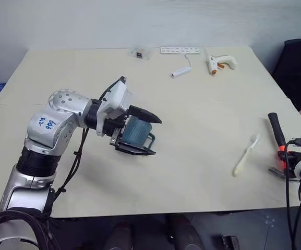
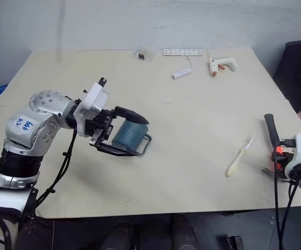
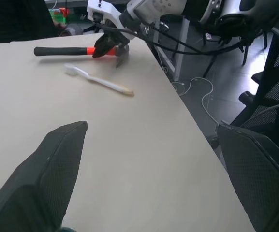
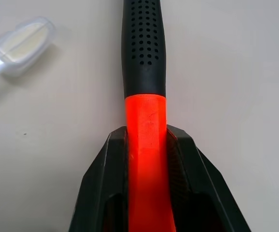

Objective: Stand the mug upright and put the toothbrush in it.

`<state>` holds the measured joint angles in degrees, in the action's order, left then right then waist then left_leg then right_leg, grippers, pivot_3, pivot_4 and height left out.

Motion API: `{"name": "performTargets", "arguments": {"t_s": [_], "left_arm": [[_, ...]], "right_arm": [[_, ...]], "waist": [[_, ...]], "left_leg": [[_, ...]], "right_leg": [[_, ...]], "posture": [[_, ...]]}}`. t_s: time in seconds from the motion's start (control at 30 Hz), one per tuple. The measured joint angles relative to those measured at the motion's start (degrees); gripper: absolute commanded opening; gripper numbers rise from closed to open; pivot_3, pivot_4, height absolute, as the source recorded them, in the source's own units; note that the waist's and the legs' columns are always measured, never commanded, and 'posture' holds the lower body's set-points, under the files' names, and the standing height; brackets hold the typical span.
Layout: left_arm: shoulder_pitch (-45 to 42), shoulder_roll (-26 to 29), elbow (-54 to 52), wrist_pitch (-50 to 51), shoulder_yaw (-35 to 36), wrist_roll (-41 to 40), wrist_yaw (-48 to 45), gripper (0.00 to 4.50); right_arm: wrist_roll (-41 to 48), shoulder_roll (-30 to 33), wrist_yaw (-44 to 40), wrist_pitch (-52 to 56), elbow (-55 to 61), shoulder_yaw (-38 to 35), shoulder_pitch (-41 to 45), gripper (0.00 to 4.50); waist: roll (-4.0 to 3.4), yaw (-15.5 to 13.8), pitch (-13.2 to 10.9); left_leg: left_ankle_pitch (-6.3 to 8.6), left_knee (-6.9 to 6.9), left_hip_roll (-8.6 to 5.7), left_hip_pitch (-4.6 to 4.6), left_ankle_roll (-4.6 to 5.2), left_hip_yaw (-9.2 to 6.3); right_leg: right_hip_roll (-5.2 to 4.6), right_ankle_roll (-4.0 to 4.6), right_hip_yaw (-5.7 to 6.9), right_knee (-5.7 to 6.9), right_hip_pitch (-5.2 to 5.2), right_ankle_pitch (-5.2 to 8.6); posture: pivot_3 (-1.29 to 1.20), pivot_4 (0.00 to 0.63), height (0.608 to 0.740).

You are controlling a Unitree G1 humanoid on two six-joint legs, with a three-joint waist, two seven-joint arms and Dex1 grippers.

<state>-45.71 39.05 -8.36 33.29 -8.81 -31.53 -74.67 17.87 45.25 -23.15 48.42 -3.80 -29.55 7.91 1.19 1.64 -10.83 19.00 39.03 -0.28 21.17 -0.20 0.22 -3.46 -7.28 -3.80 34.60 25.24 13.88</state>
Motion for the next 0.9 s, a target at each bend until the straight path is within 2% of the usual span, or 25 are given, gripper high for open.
{"name": "performTargets", "arguments": {"t_s": [0.2, 0.4, 0.57, 0.63, 0.77, 0.9], "left_arm": [[1.14, 0.28, -0.81, 0.6, 1.05, 0.04, 2.28, 4.5], [1.49, 1.35, -2.09, 3.9, 0.93, 3.19, 8.18, 4.5], [-3.25, -1.9, -1.5, 21.24, 0.11, 3.21, 18.49, 4.5], [-6.33, -2.64, -0.3, 27.64, -1.38, 3.28, 21.25, 4.5], [-9.58, -3.94, 1.65, 37.32, -4.42, 3.64, 24.98, 4.5], [-9.94, -4.54, 1.85, 42.18, -7.38, 2.81, 25.19, 4.5]], "right_arm": [[-0.12, 1.75, -1.68, 0.37, 1.84, 0.82, -0.59, 3.62], [4.14, 7.26, -6.88, 5.8, 18.1, -1.94, -3.99, 3.62], [23.42, 10.35, -18.18, 12.86, 37.67, -4.6, -0.53, 3.62], [31.06, 10.42, -20.25, 14.78, 41.9, -4.17, 1.92, 3.62], [40.57, 10.79, -20.33, 15.57, 46.56, 0.62, 6.85, 3.62], [41.75, 10.73, -16.3, 15.24, 46.42, 4.64, 9.21, 3.62]], "waist": [[-0.01, -0.08, 0.0], [-0.01, -0.04, 0.0], [0.06, -0.09, -0.04], [0.06, -0.14, -0.04], [0.06, -0.23, -0.04], [0.06, -0.25, -0.05]], "left_leg": [[0.0, 0.0, -0.01, 0.02, 0.0, -0.03], [0.0, -0.01, 0.01, 0.0, 0.0, -0.42], [0.0, 0.02, 0.03, 0.05, 0.0, -0.75], [0.0, 0.01, 0.01, 0.07, 0.0, -0.81], [0.0, 0.0, 0.0, 0.1, -0.01, -0.92], [0.0, 0.0, 0.0, 0.13, -0.03, -0.92]], "right_leg": [[-0.01, 0.0, 0.01, 0.02, 0.02, 0.0], [0.03, 0.0, 0.01, 0.04, 0.02, 0.0], [0.1, 0.0, 0.17, 0.03, -0.04, 0.0], [0.08, 0.0, 0.23, 0.03, -0.07, 0.0], [-0.01, 0.0, 0.35, 0.03, -0.13, 0.01], [-0.08, 0.04, 0.37, -0.01, -0.09, 0.03]], "posture": [[0.0, 0.15, 0.74], [0.0, 0.15, 0.74], [0.0, 0.15, 0.74], [0.0, 0.15, 0.74], [0.0, 0.15, 0.74], [0.0, 0.15, 0.74]]}}
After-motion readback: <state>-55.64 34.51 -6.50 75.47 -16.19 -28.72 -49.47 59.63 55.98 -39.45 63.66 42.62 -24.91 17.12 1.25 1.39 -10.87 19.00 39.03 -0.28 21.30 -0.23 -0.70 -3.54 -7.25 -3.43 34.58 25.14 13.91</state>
